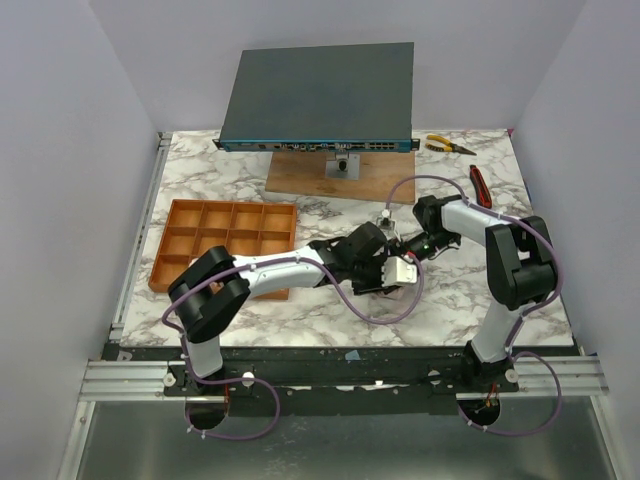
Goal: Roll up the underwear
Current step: Pick up the underwear from the center of the board.
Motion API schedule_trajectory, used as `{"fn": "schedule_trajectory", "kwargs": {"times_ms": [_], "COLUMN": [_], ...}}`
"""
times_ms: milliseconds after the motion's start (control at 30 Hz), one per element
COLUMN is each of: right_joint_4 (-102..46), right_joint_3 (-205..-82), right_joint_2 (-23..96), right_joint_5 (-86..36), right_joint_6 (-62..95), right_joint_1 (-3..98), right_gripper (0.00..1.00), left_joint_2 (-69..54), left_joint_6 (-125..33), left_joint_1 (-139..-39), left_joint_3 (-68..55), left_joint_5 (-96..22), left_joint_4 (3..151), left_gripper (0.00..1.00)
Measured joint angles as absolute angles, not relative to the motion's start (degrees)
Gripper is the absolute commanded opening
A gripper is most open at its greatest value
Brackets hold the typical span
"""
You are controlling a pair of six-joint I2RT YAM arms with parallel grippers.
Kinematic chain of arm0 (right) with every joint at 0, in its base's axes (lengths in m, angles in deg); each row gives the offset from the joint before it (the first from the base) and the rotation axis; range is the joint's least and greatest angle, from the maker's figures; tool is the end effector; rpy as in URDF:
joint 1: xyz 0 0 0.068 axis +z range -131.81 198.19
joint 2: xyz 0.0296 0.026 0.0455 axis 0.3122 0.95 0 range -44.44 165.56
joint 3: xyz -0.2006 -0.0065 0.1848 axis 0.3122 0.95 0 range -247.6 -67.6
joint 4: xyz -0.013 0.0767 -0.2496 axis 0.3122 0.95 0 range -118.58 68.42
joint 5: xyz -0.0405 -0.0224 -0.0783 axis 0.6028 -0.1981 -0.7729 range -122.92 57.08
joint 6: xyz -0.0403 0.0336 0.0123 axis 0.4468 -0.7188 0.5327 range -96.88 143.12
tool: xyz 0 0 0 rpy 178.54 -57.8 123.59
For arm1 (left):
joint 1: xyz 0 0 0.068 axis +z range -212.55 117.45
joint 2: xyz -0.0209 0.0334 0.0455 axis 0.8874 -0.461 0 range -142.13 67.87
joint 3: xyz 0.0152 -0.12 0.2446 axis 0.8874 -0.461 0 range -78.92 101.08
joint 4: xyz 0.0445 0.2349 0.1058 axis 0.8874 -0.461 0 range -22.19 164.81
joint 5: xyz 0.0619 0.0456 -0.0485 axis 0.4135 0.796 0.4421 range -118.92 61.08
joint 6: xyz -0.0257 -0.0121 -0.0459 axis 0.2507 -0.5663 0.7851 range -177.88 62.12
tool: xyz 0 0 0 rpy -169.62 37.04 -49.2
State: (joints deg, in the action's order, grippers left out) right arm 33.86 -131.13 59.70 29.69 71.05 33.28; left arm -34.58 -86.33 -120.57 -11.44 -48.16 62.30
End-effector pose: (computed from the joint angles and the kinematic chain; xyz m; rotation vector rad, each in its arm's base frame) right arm 0.2710 0.1058 0.1675 -1.1958 2.2941 1.5887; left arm 0.1938 -0.3325 0.2006 1.7826 1.6620 -0.6400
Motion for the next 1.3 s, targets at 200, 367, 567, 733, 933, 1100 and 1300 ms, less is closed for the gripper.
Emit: {"fn": "schedule_trajectory", "kwargs": {"times_ms": [200, 367, 567, 733, 933, 1100, 1300], "right_joint_4": [34.21, 34.23, 34.23, 34.41, 34.03, 33.16, 31.59], "right_joint_3": [-131.11, -131.11, -131.11, -131.11, -131.61, -131.72, -132.37], "right_joint_2": [59.83, 59.83, 59.83, 59.83, 59.83, 59.33, 57.18], "right_joint_5": [28.82, 28.49, 28.69, 30.11, 30.98, 30.20, 28.49], "right_joint_6": [69.95, 69.12, 67.83, 66.89, 66.54, 65.49, 63.77], "right_joint_1": [33.28, 33.09, 32.28, 32.04, 31.93, 31.45, 30.09], "right_gripper": [0.01, 0.01, 0.31, 0.55, 0.63, 0.66, 0.68], "left_joint_2": [-34.58, -34.56, -33.95, -32.50, -32.15, -31.89, -29.79], "left_joint_6": [-86.96, -87.21, -87.23, -87.80, -88.54, -88.65, -89.13], "left_joint_1": [-121.44, -122.05, -122.08, -122.42, -123.63, -123.61, -121.49], "left_joint_3": [-11.42, -11.44, -12.75, -14.67, -15.63, -15.72, -16.42], "left_joint_5": [-46.61, -45.32, -44.91, -44.36, -44.64, -44.73, -45.52], "left_joint_4": [61.73, 61.86, 64.22, 65.73, 65.69, 65.64, 65.10], "left_gripper": [0.00, 0.00, 0.00, 0.00, 0.00, 0.00, 0.00]}}
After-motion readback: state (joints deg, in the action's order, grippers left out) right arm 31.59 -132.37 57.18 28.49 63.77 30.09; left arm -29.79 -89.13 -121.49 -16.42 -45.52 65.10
